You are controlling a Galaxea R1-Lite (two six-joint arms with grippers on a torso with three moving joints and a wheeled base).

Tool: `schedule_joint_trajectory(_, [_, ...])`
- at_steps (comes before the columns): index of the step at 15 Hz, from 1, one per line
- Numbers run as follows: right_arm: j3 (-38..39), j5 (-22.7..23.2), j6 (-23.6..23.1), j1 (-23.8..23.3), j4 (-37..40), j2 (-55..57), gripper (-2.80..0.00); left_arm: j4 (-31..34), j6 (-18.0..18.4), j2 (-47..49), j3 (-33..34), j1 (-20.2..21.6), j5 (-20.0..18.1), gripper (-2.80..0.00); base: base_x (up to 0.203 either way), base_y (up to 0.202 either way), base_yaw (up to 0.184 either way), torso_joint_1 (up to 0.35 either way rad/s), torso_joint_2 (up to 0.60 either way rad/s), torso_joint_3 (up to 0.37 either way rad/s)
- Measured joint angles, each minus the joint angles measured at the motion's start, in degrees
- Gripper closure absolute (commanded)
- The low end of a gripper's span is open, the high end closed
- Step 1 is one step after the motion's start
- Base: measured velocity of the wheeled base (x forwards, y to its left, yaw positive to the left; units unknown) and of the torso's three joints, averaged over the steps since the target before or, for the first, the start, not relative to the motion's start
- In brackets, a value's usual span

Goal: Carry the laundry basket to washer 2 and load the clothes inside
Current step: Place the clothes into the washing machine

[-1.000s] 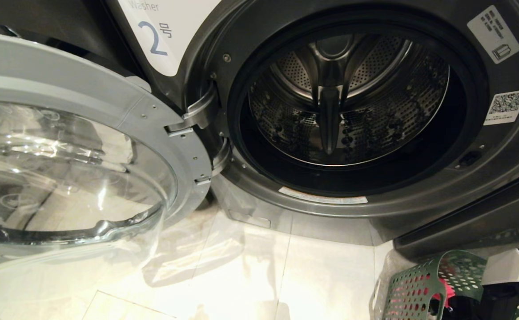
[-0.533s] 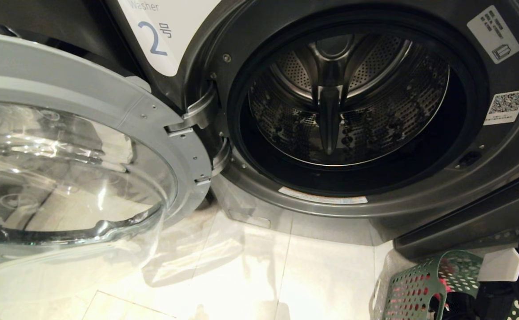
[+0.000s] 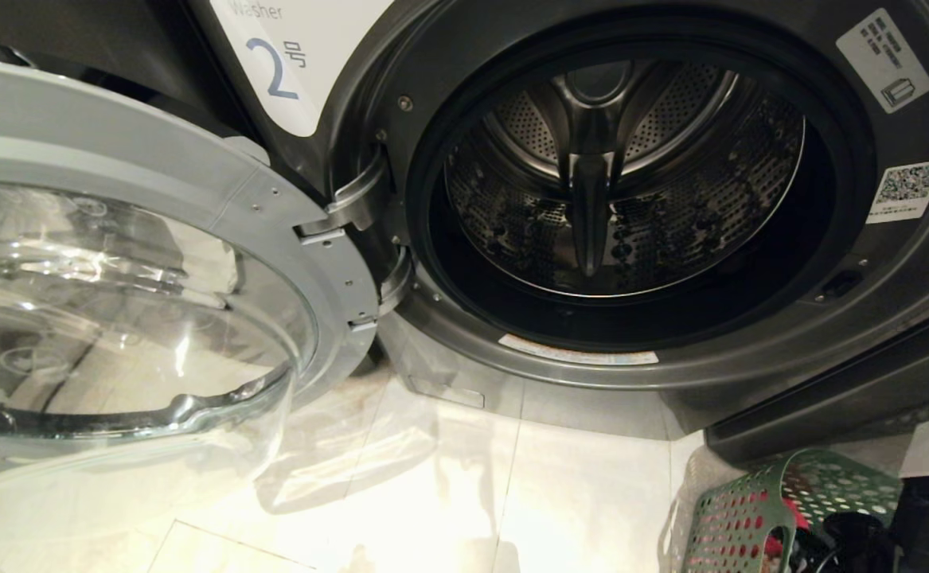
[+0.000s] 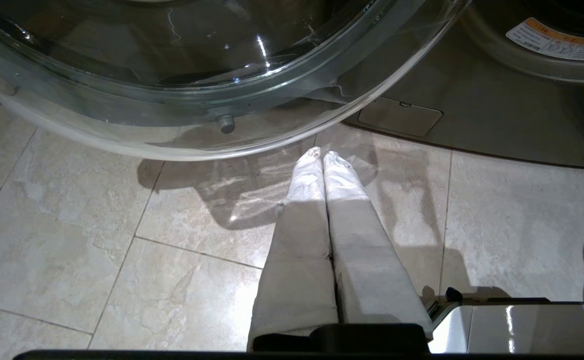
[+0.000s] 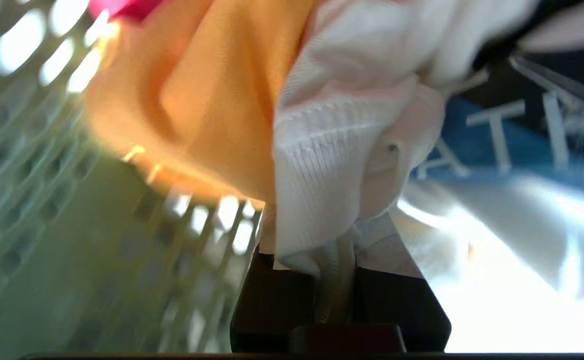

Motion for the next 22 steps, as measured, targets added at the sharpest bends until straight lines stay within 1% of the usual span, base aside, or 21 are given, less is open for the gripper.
schedule_joint_trajectory(4, [15.9,0.4,-0.2,-2.6,0.9,-14.9,0.00,0.0,0.0,0.0,0.0,0.0,0.0,0.00,0.000,0.000,0.000,0.000,0.00,0.000])
schedule_joint_trajectory(10, [37.8,1.6,-0.2,-3.6,0.8,-41.5,0.00,0.0,0.0,0.0,0.0,0.0,0.0,0.00,0.000,0.000,0.000,0.000,0.00,0.000])
schedule_joint_trajectory(12, [42.3,1.6,-0.1,-3.8,3.0,-51.3,0.00,0.0,0.0,0.0,0.0,0.0,0.0,0.00,0.000,0.000,0.000,0.000,0.00,0.000])
schedule_joint_trajectory(14, [43.9,1.9,-0.4,-4.3,6.4,-60.6,0.00,0.0,0.0,0.0,0.0,0.0,0.0,0.00,0.000,0.000,0.000,0.000,0.00,0.000])
schedule_joint_trajectory(15, [44.2,2.5,-1.4,-4.3,7.7,-64.4,0.00,0.0,0.0,0.0,0.0,0.0,0.0,0.00,0.000,0.000,0.000,0.000,0.00,0.000])
schedule_joint_trajectory(16, [44.3,3.9,-3.8,-3.5,7.5,-67.8,0.00,0.0,0.0,0.0,0.0,0.0,0.0,0.00,0.000,0.000,0.000,0.000,0.00,0.000])
schedule_joint_trajectory(18, [44.4,5.9,-8.9,0.8,2.5,-71.3,0.00,0.0,0.0,0.0,0.0,0.0,0.0,0.00,0.000,0.000,0.000,0.000,0.00,0.000])
schedule_joint_trajectory(19, [44.4,6.1,-10.6,3.9,-0.4,-72.1,0.00,0.0,0.0,0.0,0.0,0.0,0.0,0.00,0.000,0.000,0.000,0.000,0.00,0.000])
schedule_joint_trajectory(21, [44.2,5.7,-13.2,11.8,-6.2,-73.2,0.00,0.0,0.0,0.0,0.0,0.0,0.0,0.00,0.000,0.000,0.000,0.000,0.00,0.000])
schedule_joint_trajectory(22, [42.3,5.0,-14.1,14.7,-8.2,-73.7,0.00,0.0,0.0,0.0,0.0,0.0,0.0,0.00,0.000,0.000,0.000,0.000,0.00,0.000])
